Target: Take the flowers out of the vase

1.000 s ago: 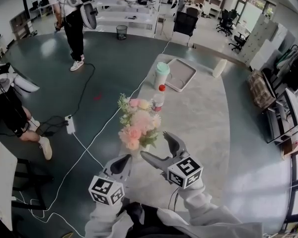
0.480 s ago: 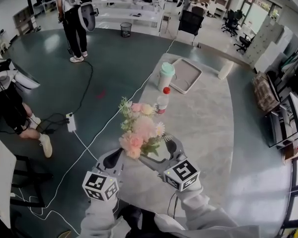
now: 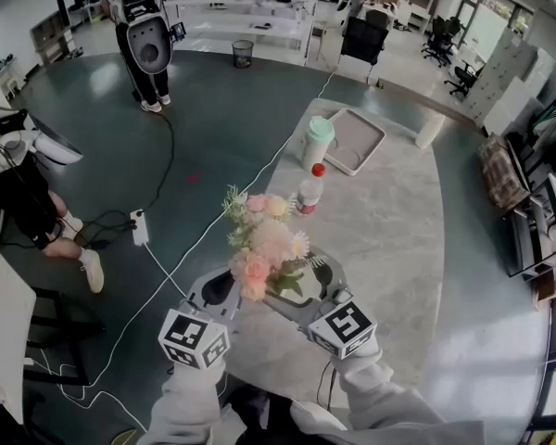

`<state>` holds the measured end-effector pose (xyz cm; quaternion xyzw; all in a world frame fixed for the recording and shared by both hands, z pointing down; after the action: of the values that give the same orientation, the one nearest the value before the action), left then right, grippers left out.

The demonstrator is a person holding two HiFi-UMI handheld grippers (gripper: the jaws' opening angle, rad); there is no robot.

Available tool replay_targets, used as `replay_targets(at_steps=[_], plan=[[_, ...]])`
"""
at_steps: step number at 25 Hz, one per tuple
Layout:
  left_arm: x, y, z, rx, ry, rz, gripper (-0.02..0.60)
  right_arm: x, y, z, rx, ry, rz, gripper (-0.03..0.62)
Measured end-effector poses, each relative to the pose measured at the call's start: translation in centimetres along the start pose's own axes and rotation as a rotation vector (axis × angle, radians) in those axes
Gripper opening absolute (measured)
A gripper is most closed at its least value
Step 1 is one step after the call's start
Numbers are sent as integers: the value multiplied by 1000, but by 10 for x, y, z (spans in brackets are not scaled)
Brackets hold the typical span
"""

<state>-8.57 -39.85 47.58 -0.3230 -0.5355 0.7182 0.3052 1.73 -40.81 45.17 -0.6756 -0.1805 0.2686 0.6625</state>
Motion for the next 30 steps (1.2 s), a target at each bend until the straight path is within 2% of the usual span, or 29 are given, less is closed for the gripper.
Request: replay_targets(at_steps=[9, 11, 15, 18, 21, 30], plan=[[-1, 4, -5, -10, -27, -1, 5, -3, 0, 10, 81, 0, 33, 464], [-1, 4, -6, -13, -32, -1, 5, -1, 0, 7, 55, -18, 31, 382], [1, 4, -9, -16, -36, 3, 5, 2, 1, 6, 38, -42, 34, 352], [1, 2, -9, -16, -40, 4, 5, 4, -1, 3, 30, -80, 32, 271], [1, 0, -11, -17, -44, 3, 5, 7, -4, 2, 8, -96, 32, 246], [4, 1, -14, -21, -44, 4, 5, 13, -4, -2, 4, -140, 38, 117]])
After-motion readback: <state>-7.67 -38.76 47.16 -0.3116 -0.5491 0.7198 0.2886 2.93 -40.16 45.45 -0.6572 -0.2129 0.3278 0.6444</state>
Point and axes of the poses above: the fingertips, and each gripper's own axes: x backward along the fingers, z to its left, y out of its top, the point moved 3 cm from there along x, backward along the fingers, and after that the axes turned 2 degrees about -y, right-handed, at the moved point
